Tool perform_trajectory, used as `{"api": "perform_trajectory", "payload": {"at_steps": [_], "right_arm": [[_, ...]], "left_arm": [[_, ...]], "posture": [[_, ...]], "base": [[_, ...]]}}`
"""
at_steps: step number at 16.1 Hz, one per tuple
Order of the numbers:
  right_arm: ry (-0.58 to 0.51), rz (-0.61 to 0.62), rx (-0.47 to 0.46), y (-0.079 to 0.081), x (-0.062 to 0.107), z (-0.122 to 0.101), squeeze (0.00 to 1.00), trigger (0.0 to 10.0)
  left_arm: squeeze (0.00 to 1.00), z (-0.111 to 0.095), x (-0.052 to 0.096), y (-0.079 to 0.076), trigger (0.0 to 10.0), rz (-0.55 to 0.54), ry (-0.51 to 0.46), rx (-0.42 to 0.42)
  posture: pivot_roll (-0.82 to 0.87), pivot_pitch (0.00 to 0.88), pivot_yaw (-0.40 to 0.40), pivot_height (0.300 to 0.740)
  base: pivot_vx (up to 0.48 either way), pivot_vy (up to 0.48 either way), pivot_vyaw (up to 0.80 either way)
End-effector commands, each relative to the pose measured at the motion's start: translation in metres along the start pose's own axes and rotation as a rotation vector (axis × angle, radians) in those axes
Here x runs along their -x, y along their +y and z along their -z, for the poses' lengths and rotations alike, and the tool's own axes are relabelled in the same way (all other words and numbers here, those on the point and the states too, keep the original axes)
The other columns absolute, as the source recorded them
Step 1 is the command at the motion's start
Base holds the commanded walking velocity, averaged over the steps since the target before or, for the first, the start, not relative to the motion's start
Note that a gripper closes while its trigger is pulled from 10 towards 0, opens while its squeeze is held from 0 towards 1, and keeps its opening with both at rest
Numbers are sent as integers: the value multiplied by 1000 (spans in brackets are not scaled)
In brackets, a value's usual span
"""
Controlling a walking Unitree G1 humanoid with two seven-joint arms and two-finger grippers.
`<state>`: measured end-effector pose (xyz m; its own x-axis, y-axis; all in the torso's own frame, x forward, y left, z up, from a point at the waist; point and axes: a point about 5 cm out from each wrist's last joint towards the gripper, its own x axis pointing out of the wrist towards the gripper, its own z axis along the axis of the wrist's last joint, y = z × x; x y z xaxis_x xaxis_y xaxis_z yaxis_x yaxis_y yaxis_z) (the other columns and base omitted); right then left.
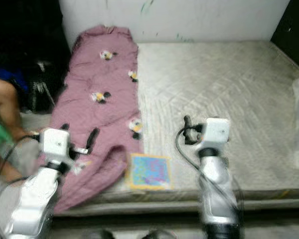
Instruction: Clean up the room
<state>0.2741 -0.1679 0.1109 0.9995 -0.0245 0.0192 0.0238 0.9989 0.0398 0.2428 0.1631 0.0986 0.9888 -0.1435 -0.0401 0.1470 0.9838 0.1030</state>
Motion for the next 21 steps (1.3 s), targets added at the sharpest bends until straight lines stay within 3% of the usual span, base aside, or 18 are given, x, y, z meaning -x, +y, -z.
{"api": "perform_trajectory", "payload": {"at_steps": [1, 11, 17, 21], "right_arm": [[-6, 15, 15, -6, 0, -2, 0, 10000], [-2, 2, 32, -6, -1, -2, 0, 10000], [12, -7, 36, -4, 1, 2, 0, 10000], [29, -83, 41, 6, -8, 3, 0, 10000]], "left_arm": [[0, -5, -2, -2, 10000, 14, -18, -1], [0, -5, -2, -4, 10000, 8, -20, 6], [0, -6, -3, -2, 10000, -15, -29, 1], [0, -4, 8, 5, 10000, -96, -29, 1]], "posture": [[-26, 30, -17, 740], [-29, 42, -30, 740], [-21, 35, -32, 740], [36, 36, -104, 740]], "base": [[0, -341, 0], [0, -337, 0], [0, 0, 0], [0, 0, 0]]}}
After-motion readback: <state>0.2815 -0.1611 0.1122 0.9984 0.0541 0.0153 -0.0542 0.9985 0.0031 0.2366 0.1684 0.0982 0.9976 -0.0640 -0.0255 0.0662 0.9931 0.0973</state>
